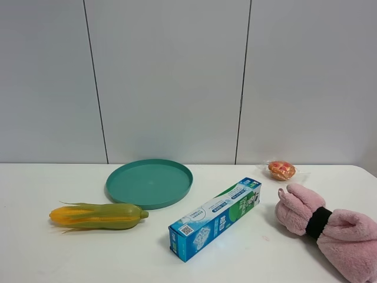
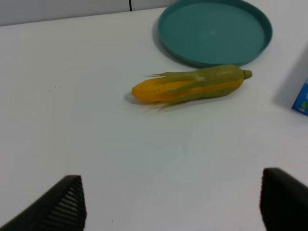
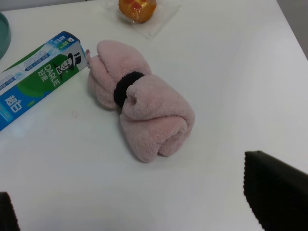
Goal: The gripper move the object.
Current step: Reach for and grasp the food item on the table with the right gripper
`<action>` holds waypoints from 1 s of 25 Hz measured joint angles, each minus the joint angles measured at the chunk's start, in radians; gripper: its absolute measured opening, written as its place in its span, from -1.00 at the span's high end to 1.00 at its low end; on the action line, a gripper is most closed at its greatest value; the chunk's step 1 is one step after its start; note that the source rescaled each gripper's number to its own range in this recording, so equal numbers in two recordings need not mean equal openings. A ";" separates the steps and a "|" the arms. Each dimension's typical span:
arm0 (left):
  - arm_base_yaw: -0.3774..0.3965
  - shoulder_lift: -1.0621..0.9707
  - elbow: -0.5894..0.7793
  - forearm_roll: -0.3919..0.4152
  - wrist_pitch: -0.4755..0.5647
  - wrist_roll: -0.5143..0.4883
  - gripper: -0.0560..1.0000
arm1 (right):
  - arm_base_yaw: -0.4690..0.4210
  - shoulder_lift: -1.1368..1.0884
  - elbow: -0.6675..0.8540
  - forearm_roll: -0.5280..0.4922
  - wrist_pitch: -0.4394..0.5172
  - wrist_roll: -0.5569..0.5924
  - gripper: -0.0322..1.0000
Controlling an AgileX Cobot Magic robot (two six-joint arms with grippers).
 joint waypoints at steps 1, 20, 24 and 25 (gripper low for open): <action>0.000 0.000 0.000 0.000 0.000 0.000 -1.00 | 0.000 0.000 0.000 0.000 0.000 0.000 -0.67; 0.000 0.000 0.000 0.000 0.000 0.000 -1.00 | 0.000 0.000 0.000 0.000 0.000 0.000 -0.67; 0.000 0.000 0.000 0.000 0.000 0.000 -1.00 | 0.000 0.000 0.000 0.000 0.000 0.000 -0.67; 0.000 0.000 0.000 0.000 0.000 0.000 -1.00 | 0.000 0.000 0.000 0.000 0.000 0.000 -0.67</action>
